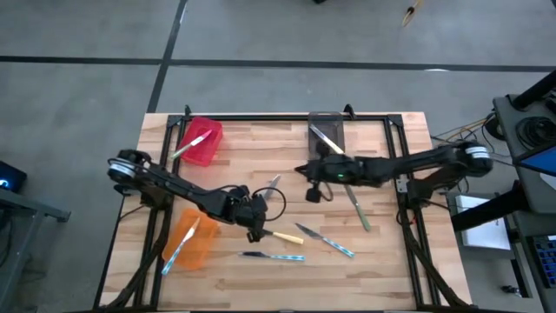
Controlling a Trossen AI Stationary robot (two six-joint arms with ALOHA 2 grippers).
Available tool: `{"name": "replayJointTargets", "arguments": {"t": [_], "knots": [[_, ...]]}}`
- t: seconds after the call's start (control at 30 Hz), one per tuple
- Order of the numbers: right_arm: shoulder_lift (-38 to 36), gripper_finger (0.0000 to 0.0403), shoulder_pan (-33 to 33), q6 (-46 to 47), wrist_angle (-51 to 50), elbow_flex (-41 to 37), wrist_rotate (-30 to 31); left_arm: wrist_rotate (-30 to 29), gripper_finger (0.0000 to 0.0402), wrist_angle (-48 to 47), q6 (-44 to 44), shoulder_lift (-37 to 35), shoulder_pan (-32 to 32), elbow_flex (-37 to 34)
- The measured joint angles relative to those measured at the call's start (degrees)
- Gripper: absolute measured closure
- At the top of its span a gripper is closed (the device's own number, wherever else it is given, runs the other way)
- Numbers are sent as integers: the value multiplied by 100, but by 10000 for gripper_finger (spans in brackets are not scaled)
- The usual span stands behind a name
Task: Sort silverware by color (type)
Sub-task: Put the left green knife into the red bin
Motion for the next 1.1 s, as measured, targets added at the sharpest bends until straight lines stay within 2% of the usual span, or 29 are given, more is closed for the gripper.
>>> {"name": "replayJointTargets", "arguments": {"t": [0.13,0.27,0.43,0.53,0.7,0.83,0.97,1.1], "knots": [[724,394,-231,-5,-50,353,-574,-19,401,283,145,-130,3,-233],[1397,394,-367,-93,-69,677,-1125,-19,401,1116,248,-236,4,-638],[2195,394,-418,-296,-95,1065,-1138,-60,401,1481,123,-243,10,-943],[2620,394,-425,-382,-128,1310,-1138,-348,401,1494,-67,-228,17,-992],[3105,394,-455,-399,-743,1779,-1149,-616,395,1520,-218,-228,83,-1007],[3280,394,-471,-393,-1004,1990,-1137,-608,365,1540,-355,-221,213,-1007],[3309,394,-467,-389,-1040,2004,-1140,-628,317,1751,-355,-138,313,-1007],[3257,394,-476,-363,-1059,1973,-1142,-935,267,1838,-352,12,334,-1007]]}}
